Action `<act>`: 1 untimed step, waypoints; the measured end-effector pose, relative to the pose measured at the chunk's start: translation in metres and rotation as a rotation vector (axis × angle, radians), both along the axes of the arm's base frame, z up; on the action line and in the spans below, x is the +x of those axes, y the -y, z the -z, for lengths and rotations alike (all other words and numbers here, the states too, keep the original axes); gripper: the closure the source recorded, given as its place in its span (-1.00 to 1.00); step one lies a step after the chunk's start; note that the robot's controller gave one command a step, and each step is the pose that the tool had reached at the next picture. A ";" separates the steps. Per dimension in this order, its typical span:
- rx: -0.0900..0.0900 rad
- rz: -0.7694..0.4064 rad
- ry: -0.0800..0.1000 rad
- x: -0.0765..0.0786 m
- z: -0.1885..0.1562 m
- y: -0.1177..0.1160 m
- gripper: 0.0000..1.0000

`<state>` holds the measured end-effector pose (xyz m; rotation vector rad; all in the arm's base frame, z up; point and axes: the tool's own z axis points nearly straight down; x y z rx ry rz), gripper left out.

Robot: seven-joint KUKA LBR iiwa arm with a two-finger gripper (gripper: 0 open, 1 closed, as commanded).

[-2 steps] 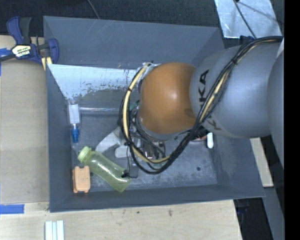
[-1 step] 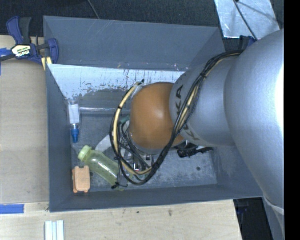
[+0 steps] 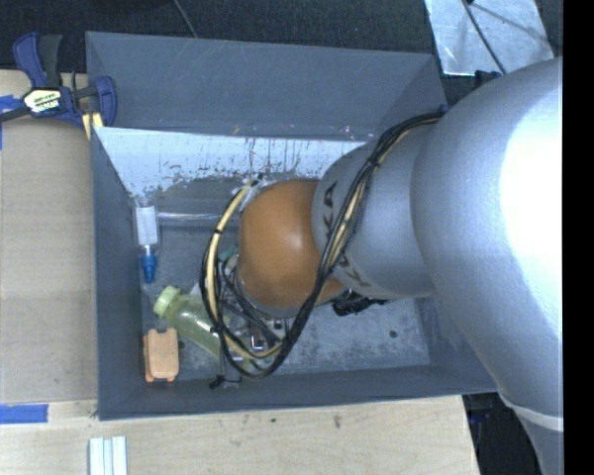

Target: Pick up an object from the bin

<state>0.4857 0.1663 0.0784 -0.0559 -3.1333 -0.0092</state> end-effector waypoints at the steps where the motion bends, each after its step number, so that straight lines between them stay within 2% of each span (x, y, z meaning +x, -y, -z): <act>1: -0.006 0.303 0.009 0.007 0.010 0.006 -1.00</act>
Offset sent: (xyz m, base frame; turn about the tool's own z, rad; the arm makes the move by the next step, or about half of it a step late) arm 0.0000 0.0000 0.0000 0.0000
